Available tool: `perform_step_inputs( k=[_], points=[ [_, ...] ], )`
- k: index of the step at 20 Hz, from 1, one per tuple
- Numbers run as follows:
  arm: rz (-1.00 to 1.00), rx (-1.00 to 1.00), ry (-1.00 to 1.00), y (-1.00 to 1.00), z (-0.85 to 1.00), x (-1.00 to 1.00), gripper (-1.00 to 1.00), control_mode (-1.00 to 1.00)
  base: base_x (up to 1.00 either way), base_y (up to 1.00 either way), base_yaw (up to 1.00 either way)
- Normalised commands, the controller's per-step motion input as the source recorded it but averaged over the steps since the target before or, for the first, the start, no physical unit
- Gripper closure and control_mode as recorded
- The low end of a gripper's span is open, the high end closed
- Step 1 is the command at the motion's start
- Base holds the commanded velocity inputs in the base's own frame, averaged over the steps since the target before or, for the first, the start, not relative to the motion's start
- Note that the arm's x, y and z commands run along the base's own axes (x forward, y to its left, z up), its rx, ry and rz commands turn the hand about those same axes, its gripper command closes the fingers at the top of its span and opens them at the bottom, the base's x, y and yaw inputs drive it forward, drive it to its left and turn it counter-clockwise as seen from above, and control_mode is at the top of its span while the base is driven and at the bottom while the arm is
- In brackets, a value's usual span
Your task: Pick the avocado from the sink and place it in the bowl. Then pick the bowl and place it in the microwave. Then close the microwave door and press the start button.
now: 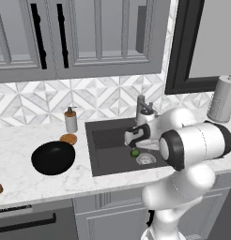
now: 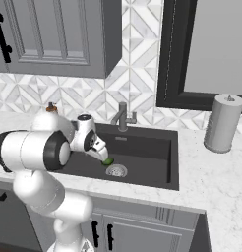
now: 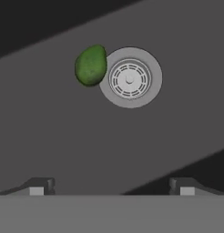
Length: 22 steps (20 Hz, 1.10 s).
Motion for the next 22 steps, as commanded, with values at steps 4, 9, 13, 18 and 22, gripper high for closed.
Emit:
perform_step_inputs(
  k=[4, 9, 13, 18, 22],
  points=[
    [0.04, -0.04, 0.00, -0.02, -0.24, 0.41, -1.00, -1.00, 0.00, 0.00, 0.00],
    [0.07, -0.03, 0.00, -0.01, -0.38, 0.45, -1.00, -1.00, 0.00, 0.00, 0.00],
    [0.07, 0.00, 0.00, -0.04, -0.42, 0.42, -1.00, -1.00, 0.00, 0.00, 0.00],
    [0.10, 0.00, 0.00, -0.23, -0.40, 0.38, -1.00, -1.00, 0.00, 0.00, 0.00],
    [0.09, 0.00, 0.00, -0.14, -0.32, 0.38, -1.00, -1.00, 0.00, 0.00, 0.00]
  ],
)
